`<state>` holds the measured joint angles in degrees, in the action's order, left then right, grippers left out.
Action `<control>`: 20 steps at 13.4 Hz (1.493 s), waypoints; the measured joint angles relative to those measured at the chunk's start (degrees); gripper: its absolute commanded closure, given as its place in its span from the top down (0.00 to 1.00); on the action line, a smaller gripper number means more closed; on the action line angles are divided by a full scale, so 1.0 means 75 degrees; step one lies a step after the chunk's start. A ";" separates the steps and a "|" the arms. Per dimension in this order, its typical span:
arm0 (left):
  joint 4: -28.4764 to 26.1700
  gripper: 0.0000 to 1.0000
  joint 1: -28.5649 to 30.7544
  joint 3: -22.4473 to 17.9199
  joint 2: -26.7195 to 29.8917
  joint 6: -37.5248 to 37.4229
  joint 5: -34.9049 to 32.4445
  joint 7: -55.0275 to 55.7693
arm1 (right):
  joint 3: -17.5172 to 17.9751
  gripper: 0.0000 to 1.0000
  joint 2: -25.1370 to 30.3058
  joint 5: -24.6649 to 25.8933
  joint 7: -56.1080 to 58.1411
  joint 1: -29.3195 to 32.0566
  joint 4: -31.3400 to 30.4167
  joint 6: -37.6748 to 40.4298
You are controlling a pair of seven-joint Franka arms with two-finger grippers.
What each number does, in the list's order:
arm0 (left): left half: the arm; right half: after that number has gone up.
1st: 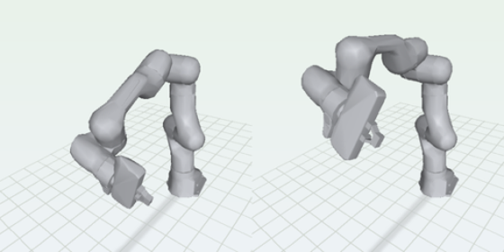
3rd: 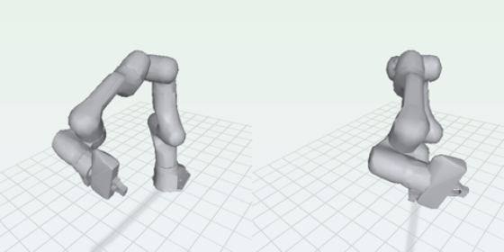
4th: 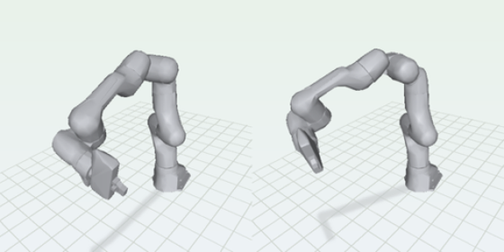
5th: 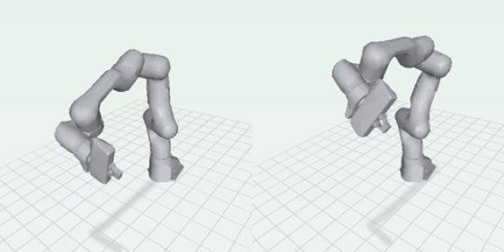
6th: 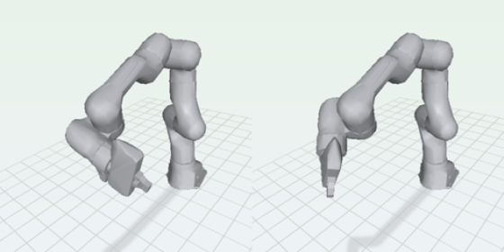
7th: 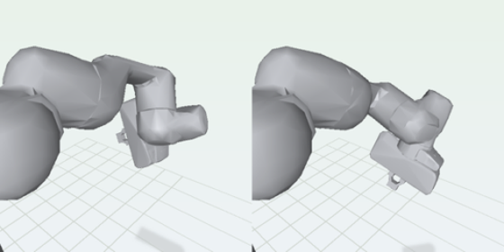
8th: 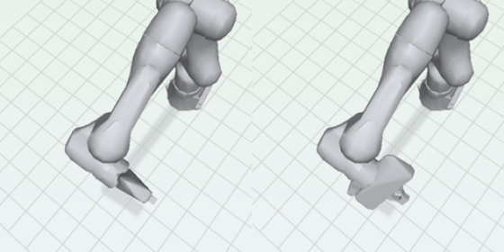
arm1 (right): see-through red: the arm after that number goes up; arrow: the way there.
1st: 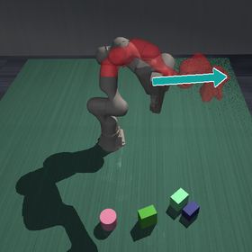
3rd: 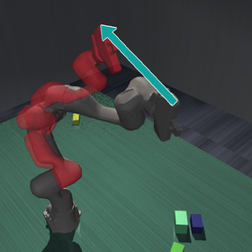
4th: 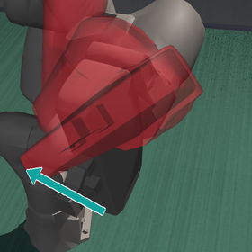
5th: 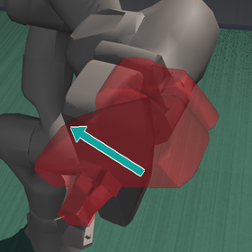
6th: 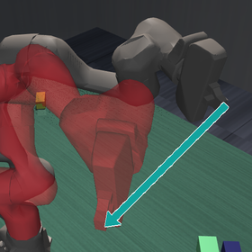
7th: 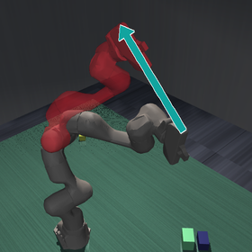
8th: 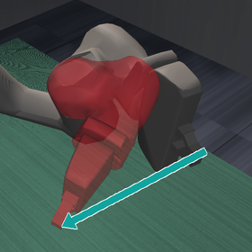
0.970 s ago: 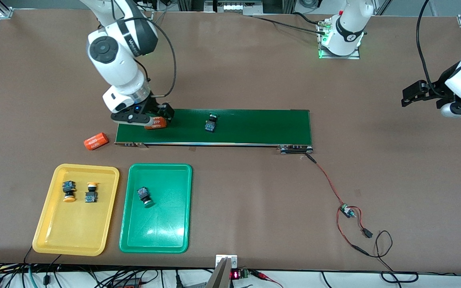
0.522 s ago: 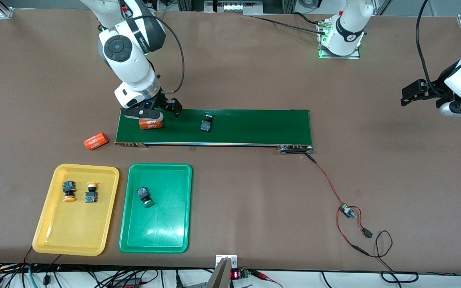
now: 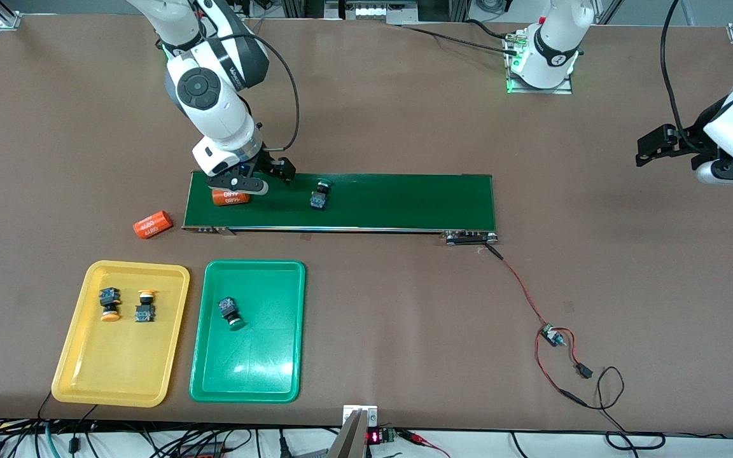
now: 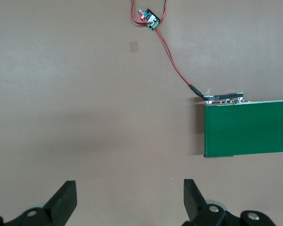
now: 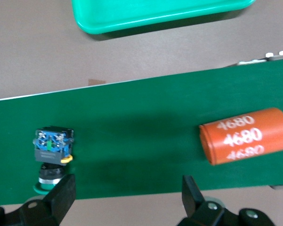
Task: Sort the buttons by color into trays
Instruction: 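Grasp the green-capped button on the belt with the right gripper, then lift the green button off the belt with the right gripper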
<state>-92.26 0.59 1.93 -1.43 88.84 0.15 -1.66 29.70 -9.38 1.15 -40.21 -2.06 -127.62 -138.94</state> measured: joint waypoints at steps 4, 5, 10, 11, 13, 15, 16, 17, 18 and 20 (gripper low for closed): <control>0.0014 1.00 0.0000 0.0000 0.0000 -0.0005 0.0000 0.0000 | 0.0033 1.00 -0.0378 0.0020 0.0016 -0.0006 0.0030 -0.0340; 0.0028 1.00 0.0000 0.0000 0.0000 -0.0005 0.0000 0.0000 | 0.0045 1.00 -0.0403 0.0090 0.0035 -0.0020 0.0034 -0.0334; 0.0047 1.00 0.0008 -0.0003 0.0000 -0.0012 0.0000 0.0000 | 0.0060 1.00 -0.0404 0.1028 0.0033 -0.0039 0.0131 0.0028; 0.0047 1.00 0.0008 -0.0004 0.0000 -0.0014 0.0000 0.0000 | 0.0060 1.00 -0.0404 0.1169 0.0033 -0.0039 0.0191 0.0127; 0.0051 1.00 0.0010 -0.0004 0.0000 -0.0014 0.0000 0.0000 | 0.0060 1.00 -0.0417 0.1231 0.0033 -0.0039 0.0255 0.0167; 0.0053 1.00 0.0012 -0.0004 0.0000 -0.0016 0.0000 0.0000 | 0.0060 1.00 -0.0492 0.1231 0.0013 -0.0039 0.0331 0.0175; 0.0053 1.00 0.0014 -0.0004 0.0000 -0.0017 0.0000 0.0000 | 0.0060 1.00 -0.0565 0.1231 -0.0003 -0.0039 0.0367 0.0176; 0.0053 1.00 0.0020 -0.0009 0.0000 -0.0020 0.0000 0.0000 | 0.0058 1.00 -0.0662 0.1231 -0.0015 -0.0039 0.0403 0.0176; 0.0053 1.00 0.0025 -0.0018 -0.0001 -0.0022 0.0000 0.0000 | 0.0052 1.00 -0.0757 0.1231 -0.0025 -0.0038 0.0433 0.0175; 0.0053 1.00 0.0028 -0.0029 -0.0006 -0.0025 0.0000 0.0000 | 0.0039 1.00 -0.0930 0.1231 -0.0031 -0.0034 0.0463 0.0167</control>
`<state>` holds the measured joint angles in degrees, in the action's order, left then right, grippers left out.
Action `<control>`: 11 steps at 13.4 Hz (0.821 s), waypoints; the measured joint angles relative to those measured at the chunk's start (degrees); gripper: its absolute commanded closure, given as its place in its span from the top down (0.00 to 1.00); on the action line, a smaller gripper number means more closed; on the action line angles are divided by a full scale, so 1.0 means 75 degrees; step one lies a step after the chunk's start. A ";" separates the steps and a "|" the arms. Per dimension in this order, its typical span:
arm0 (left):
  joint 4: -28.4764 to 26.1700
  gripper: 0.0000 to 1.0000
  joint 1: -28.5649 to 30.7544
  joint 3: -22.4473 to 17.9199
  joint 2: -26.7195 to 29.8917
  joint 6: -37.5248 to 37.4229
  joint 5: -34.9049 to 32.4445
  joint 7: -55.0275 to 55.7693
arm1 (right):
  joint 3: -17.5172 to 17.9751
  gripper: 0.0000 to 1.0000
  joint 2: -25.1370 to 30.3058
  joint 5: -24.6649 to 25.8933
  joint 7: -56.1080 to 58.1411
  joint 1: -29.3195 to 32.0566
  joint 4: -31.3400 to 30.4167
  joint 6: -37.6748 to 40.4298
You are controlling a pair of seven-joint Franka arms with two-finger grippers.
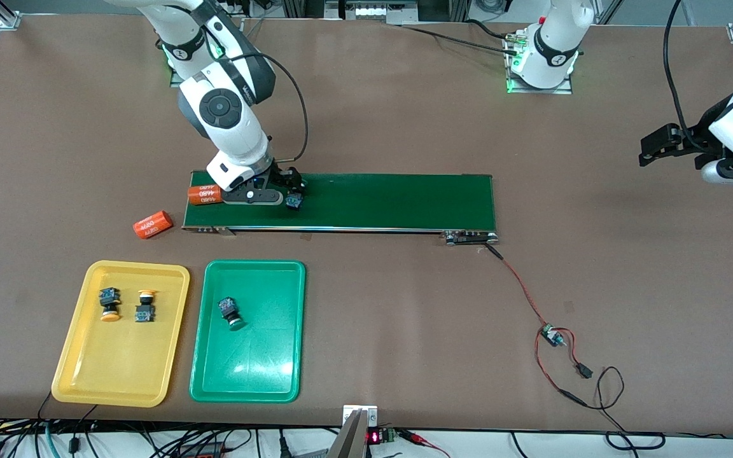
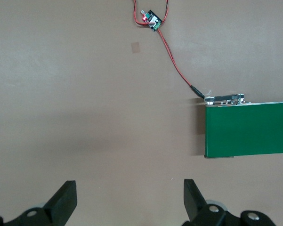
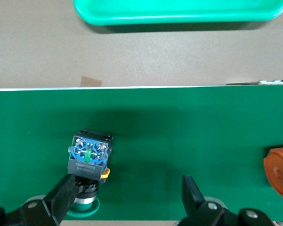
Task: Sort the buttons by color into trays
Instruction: 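Lift the green button off the belt with the right gripper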
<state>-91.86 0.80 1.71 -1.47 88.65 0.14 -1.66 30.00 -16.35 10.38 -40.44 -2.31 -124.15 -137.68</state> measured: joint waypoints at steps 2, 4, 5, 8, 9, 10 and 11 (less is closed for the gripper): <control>0.0000 1.00 0.0000 -0.0001 -0.0007 -0.0001 0.0000 0.0000 | -0.0012 1.00 -0.0134 0.0000 -0.0004 0.0009 0.0062 -0.0021; 0.0001 1.00 0.0002 -0.0009 -0.0013 -0.0003 0.0000 0.0000 | -0.0017 1.00 -0.0198 0.0000 -0.0009 0.0022 0.0140 -0.0026; 0.0001 1.00 0.0003 -0.0013 -0.0017 -0.0003 0.0000 0.0000 | -0.0017 1.00 -0.0216 0.0000 -0.0012 0.0026 0.0181 -0.0027; 0.0004 1.00 0.0009 -0.0024 -0.0046 -0.0004 0.0000 0.0000 | -0.0030 1.00 -0.0277 0.0000 -0.0074 0.0033 0.0262 -0.0026; 0.0006 1.00 0.0010 -0.0026 -0.0057 -0.0004 0.0000 0.0000 | -0.0046 1.00 -0.0296 0.0000 -0.0086 0.0038 0.0262 -0.0026; 0.0008 1.00 0.0011 -0.0028 -0.0065 -0.0004 0.0000 0.0000 | -0.0071 1.00 -0.0337 0.0000 -0.0095 0.0050 0.0262 -0.0026; 0.0009 1.00 0.0011 -0.0030 -0.0069 -0.0004 0.0000 0.0000 | -0.0114 1.00 -0.0392 0.0000 -0.0096 0.0064 0.0262 -0.0035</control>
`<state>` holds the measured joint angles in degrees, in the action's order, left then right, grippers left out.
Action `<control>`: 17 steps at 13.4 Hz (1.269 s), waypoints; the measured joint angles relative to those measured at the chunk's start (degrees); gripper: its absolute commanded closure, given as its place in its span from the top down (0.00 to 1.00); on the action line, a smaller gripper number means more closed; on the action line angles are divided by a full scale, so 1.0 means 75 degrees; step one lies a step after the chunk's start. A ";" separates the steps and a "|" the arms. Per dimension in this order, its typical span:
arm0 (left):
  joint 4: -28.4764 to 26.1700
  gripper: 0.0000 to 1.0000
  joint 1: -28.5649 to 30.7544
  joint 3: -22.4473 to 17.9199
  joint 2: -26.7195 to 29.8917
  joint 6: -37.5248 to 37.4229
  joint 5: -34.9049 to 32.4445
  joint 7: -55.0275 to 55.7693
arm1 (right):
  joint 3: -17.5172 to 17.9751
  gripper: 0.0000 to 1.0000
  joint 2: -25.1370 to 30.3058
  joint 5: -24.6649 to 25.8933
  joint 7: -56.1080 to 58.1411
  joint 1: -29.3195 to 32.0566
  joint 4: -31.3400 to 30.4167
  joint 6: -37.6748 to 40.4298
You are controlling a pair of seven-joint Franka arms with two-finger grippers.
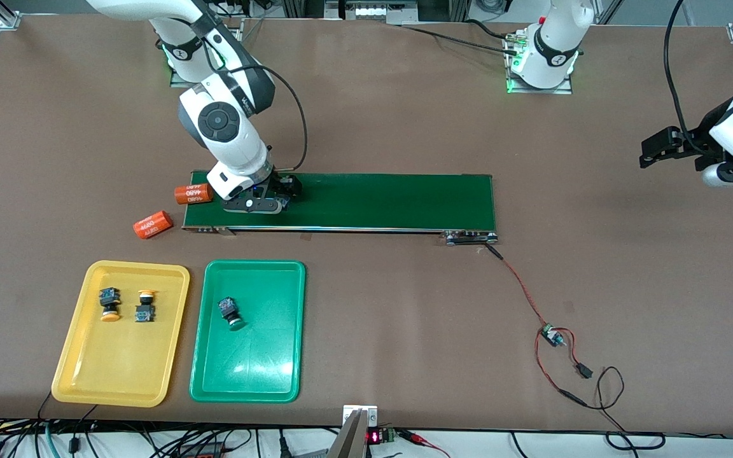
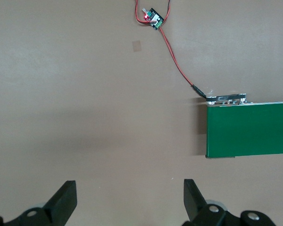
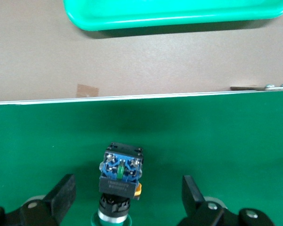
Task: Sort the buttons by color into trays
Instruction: 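Lift the green button off the belt with the right gripper, then carry the green button over the green tray with the right gripper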
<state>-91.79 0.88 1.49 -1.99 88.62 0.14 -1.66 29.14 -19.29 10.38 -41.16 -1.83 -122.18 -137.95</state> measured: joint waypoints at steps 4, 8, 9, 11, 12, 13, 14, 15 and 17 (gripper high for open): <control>0.0007 1.00 0.0000 -0.0001 -0.0004 0.0000 0.0000 0.0000 | -0.0175 0.78 -0.0285 0.0007 0.0001 0.0041 0.0008 -0.0071; 0.0008 1.00 0.0000 -0.0002 -0.0004 -0.0001 0.0000 0.0000 | -0.0210 0.32 -0.0365 0.0011 0.0001 0.0045 0.0029 -0.0097; 0.0008 1.00 0.0001 -0.0003 -0.0005 -0.0001 0.0000 0.0000 | -0.0210 0.23 -0.0365 0.0011 0.0001 0.0045 0.0042 -0.0096; 0.0009 1.00 0.0001 -0.0003 -0.0005 -0.0001 0.0000 0.0000 | -0.0221 0.16 -0.0365 0.0011 0.0001 0.0048 0.0103 -0.0096; 0.0009 1.00 0.0001 -0.0003 -0.0005 -0.0001 0.0000 0.0000 | -0.0234 0.15 -0.0365 0.0011 0.0001 0.0050 0.0131 -0.0096; 0.0009 1.00 0.0001 -0.0003 -0.0005 -0.0001 0.0000 0.0000 | -0.0256 0.15 -0.0365 0.0011 0.0001 0.0051 0.0150 -0.0094; 0.0009 1.00 0.0002 -0.0005 -0.0005 -0.0001 0.0000 0.0000 | -0.0283 0.15 -0.0365 0.0011 0.0001 0.0053 0.0162 -0.0087; 0.0009 1.00 0.0004 -0.0008 -0.0005 -0.0001 0.0000 0.0000 | -0.0309 0.15 -0.0366 0.0011 0.0002 0.0056 0.0195 -0.0051; 0.0011 1.00 0.0008 -0.0010 -0.0007 -0.0002 0.0000 0.0000 | -0.0344 0.15 -0.0349 0.0070 0.0079 0.0065 0.0636 0.0481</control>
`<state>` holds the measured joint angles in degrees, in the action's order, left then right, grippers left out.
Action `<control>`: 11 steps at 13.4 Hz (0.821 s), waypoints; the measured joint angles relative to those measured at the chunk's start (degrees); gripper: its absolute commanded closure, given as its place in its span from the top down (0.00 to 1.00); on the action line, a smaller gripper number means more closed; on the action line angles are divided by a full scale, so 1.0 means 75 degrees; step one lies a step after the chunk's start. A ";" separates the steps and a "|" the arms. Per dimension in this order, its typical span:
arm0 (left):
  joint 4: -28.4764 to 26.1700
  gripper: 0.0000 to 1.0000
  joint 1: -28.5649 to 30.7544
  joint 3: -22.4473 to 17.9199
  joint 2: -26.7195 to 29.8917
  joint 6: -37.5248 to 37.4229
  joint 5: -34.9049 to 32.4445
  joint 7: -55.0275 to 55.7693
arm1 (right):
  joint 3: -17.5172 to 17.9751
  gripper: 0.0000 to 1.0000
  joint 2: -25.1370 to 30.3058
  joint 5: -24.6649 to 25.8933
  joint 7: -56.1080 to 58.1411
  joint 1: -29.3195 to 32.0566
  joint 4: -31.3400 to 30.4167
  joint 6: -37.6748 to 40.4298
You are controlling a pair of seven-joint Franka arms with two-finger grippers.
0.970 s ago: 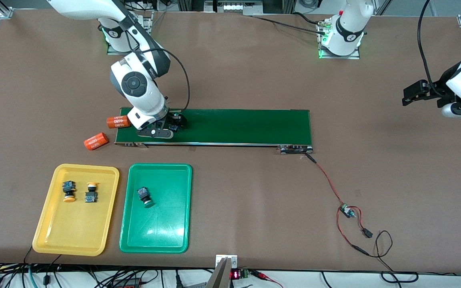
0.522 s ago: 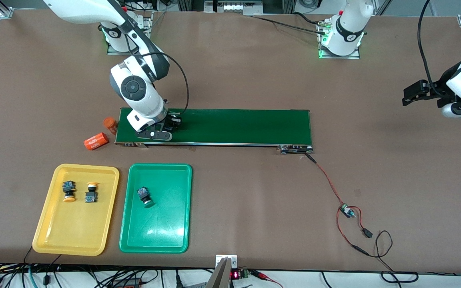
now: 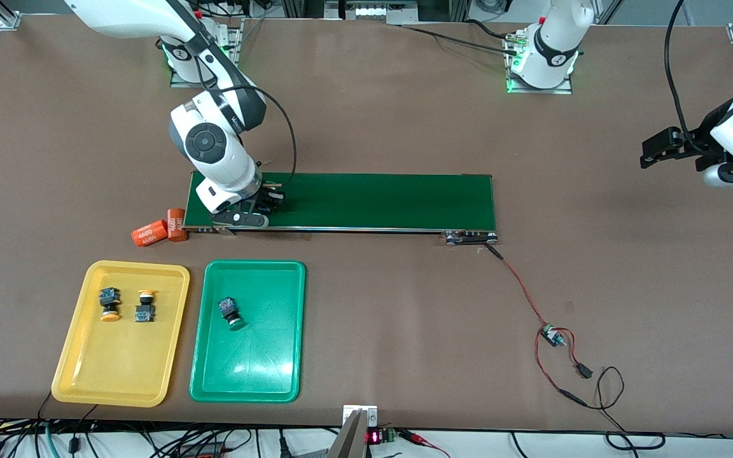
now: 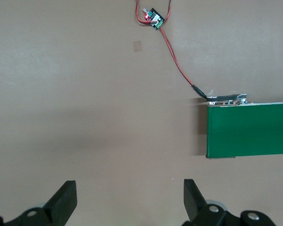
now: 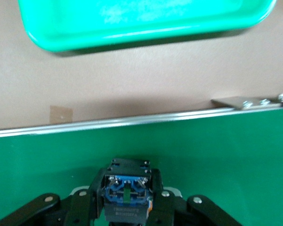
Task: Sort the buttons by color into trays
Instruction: 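Carry the green button over the green tray with the right gripper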
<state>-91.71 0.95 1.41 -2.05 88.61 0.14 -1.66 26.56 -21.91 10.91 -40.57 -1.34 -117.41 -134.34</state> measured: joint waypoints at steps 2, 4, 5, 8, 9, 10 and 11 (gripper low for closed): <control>0.0001 1.00 0.0002 -0.0001 -0.0002 0.0000 0.0000 0.0000 | -0.0021 0.15 0.0052 0.0011 0.0476 0.0005 0.1053 0.0828; 0.0003 1.00 0.0004 -0.0001 -0.0003 0.0000 0.0000 0.0000 | -0.0187 0.15 0.0070 0.0008 0.1027 0.0007 0.2022 0.1155; 0.0003 1.00 0.0004 -0.0001 -0.0003 0.0000 0.0000 0.0000 | -0.0303 0.15 -0.0018 0.0006 0.1380 -0.0006 0.2368 0.1182; 0.0006 1.00 0.0005 -0.0002 -0.0009 -0.0004 0.0000 0.0000 | -0.0831 0.15 -0.0922 0.0005 0.2151 -0.0395 0.3632 0.1116; 0.0008 1.00 0.0005 -0.0002 -0.0011 -0.0004 0.0000 0.0000 | -0.1031 0.15 -0.1382 0.0006 0.2338 -0.0609 0.4163 0.1018; 0.0010 1.00 0.0005 -0.0002 -0.0012 -0.0006 0.0000 0.0000 | -0.1211 0.15 -0.1853 0.0006 0.2508 -0.0812 0.4611 0.0775; 0.0013 1.00 0.0005 -0.0002 -0.0013 -0.0024 0.0000 0.0000 | -0.1372 0.15 -0.2293 0.0007 0.2630 -0.0990 0.4922 0.0395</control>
<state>-91.62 0.98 1.40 -2.14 88.43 0.15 -1.66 16.26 -39.11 10.96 -20.85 -8.77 -80.50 -131.38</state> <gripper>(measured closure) 0.000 0.595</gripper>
